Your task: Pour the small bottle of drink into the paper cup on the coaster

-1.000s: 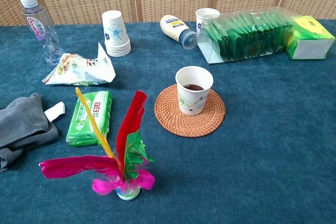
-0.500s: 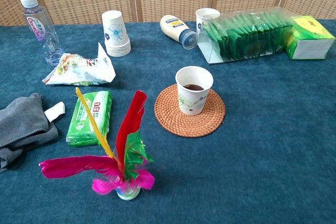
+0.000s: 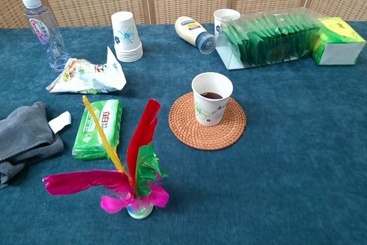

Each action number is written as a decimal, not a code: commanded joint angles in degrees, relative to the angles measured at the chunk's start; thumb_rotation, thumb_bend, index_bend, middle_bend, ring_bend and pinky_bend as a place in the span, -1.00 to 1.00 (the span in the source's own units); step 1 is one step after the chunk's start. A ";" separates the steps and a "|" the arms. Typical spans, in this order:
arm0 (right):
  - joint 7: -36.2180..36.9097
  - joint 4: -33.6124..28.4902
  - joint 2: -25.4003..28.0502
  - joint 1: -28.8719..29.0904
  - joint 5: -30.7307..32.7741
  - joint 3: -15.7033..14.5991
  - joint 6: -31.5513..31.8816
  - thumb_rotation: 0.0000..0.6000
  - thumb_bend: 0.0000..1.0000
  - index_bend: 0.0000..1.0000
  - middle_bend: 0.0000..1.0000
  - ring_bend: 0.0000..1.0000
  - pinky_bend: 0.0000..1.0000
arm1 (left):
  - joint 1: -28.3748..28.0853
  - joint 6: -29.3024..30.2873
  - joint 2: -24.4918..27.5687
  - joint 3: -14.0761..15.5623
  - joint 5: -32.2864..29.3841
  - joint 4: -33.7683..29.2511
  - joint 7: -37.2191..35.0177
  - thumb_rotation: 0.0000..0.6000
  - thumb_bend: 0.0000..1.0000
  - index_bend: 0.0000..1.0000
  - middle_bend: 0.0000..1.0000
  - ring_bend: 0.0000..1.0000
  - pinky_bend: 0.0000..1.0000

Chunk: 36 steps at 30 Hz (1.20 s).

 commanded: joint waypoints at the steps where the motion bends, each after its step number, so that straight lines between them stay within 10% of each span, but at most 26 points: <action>1: -1.69 -2.26 1.12 -0.68 -0.31 0.44 2.12 1.00 -1.00 -1.00 -1.00 -1.00 -1.00 | 0.12 0.30 0.08 0.07 0.19 0.15 -0.31 1.00 -0.34 -1.00 -1.00 -1.00 -1.00; 21: -20.92 -23.68 14.92 -0.02 -10.94 -0.20 12.60 1.00 -1.00 -1.00 -1.00 -1.00 -1.00 | 0.21 0.56 0.04 0.29 0.45 0.41 -0.37 1.00 -0.34 -1.00 -1.00 -1.00 -1.00; 36: -40.30 -34.18 26.42 -2.84 -19.29 -7.89 14.51 1.00 -1.00 -1.00 -1.00 -1.00 -1.00 | 0.86 -0.49 -1.34 0.12 -1.92 -1.61 6.67 1.00 -0.34 -1.00 -1.00 -1.00 -1.00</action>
